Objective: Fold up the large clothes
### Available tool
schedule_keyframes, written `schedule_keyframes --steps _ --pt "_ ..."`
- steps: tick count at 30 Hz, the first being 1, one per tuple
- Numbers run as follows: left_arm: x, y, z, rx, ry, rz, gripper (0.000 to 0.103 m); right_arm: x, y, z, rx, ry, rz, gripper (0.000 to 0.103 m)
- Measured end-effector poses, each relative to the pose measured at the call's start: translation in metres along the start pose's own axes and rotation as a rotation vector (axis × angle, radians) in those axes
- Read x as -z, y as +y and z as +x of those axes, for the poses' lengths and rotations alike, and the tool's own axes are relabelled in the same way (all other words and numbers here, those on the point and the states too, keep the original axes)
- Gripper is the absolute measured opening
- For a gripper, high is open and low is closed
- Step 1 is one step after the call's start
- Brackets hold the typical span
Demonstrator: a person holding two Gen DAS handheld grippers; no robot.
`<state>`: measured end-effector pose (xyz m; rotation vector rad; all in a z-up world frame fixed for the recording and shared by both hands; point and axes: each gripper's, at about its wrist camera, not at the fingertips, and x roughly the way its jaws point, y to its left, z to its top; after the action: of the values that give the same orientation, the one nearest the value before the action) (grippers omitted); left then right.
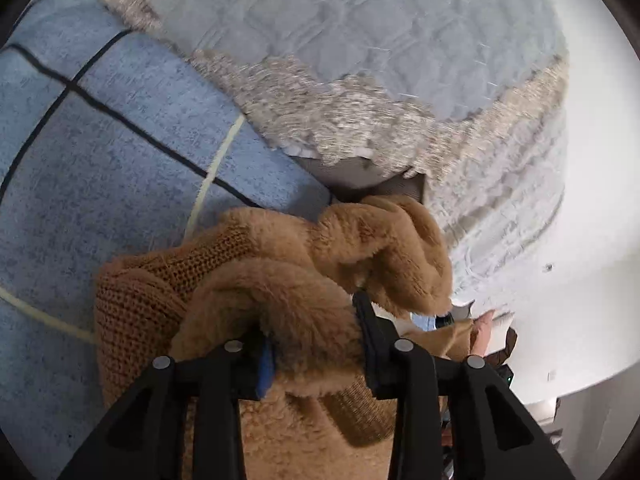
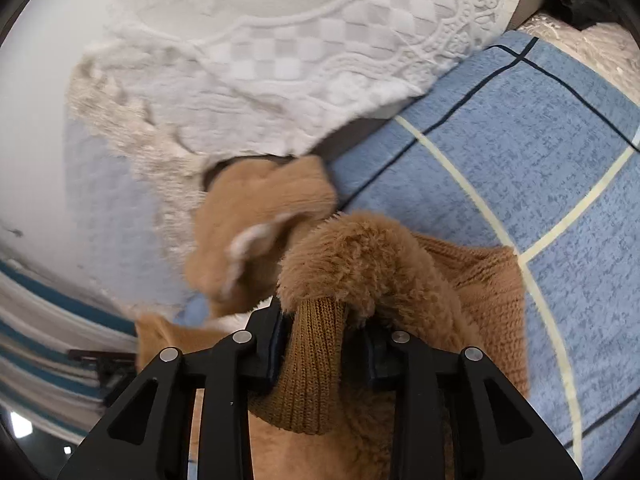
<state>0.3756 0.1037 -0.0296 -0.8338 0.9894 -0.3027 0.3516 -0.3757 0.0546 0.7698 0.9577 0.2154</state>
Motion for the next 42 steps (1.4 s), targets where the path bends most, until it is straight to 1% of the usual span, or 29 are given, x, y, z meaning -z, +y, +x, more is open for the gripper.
schedule_keyframes --steps 2,4,6,9,11,12,14,16,17,20,22,26,30,32,33,35,37,39,42 --pt "-0.002 0.001 0.003 -0.003 0.002 -0.005 0.04 -0.002 0.003 0.006 0.033 0.014 -0.003 0.034" --pt "-0.004 0.001 0.003 0.006 -0.01 -0.019 0.044 -0.004 0.004 0.008 0.052 0.016 0.006 0.036" --pt "-0.005 0.002 0.001 0.023 -0.01 -0.041 0.046 -0.006 0.004 0.007 0.044 0.01 0.033 0.038" --pt "-0.004 0.0 -0.002 0.024 -0.017 -0.034 0.046 -0.004 0.012 0.006 0.042 0.002 -0.02 0.041" --pt "-0.002 0.0 -0.002 0.023 -0.015 -0.023 0.046 0.001 0.014 0.002 0.039 -0.015 -0.049 0.041" --pt "-0.001 0.0 -0.002 0.015 -0.013 -0.024 0.046 0.002 0.013 0.002 0.03 -0.021 -0.041 0.041" --pt "-0.001 0.002 -0.001 0.012 -0.009 -0.04 0.046 0.002 0.01 0.002 0.023 -0.014 -0.029 0.04" --pt "0.0 0.001 -0.001 0.013 -0.014 -0.042 0.044 0.003 0.013 0.001 0.028 -0.012 -0.05 0.036" --pt "0.001 -0.002 -0.003 0.016 -0.011 -0.036 0.044 0.003 0.015 0.0 0.024 -0.011 -0.061 0.035" --pt "0.005 -0.007 -0.015 0.053 -0.03 -0.032 0.039 0.008 0.016 -0.014 -0.049 -0.024 -0.048 0.032" --pt "0.012 -0.012 -0.028 0.08 -0.04 -0.001 0.038 0.016 0.019 -0.032 -0.088 -0.041 -0.077 0.031" --pt "0.038 -0.022 -0.055 0.1 -0.029 0.066 0.037 0.036 0.024 -0.068 -0.124 -0.056 -0.127 0.03" --pt "0.072 -0.021 -0.085 0.121 -0.002 0.088 0.037 0.066 0.027 -0.103 -0.164 -0.053 -0.162 0.03" --pt "0.09 -0.017 -0.101 0.119 0.0 0.098 0.037 0.083 0.028 -0.117 -0.169 -0.048 -0.185 0.03" --pt "0.101 -0.014 -0.109 0.112 0.013 0.104 0.037 0.092 0.028 -0.124 -0.173 -0.043 -0.199 0.03" --pt "0.122 -0.005 -0.124 0.107 0.02 0.1 0.037 0.112 0.027 -0.138 -0.175 -0.027 -0.213 0.03" --pt "0.14 0.008 -0.14 0.11 0.029 0.078 0.028 0.134 0.024 -0.152 -0.177 -0.004 -0.222 0.03" --pt "0.156 0.02 -0.153 0.115 0.02 0.055 0.028 0.152 0.019 -0.164 -0.174 0.015 -0.231 0.03" --pt "0.17 0.032 -0.155 0.078 0.046 0.043 0.028 0.167 0.012 -0.171 -0.16 0.039 -0.231 0.03"
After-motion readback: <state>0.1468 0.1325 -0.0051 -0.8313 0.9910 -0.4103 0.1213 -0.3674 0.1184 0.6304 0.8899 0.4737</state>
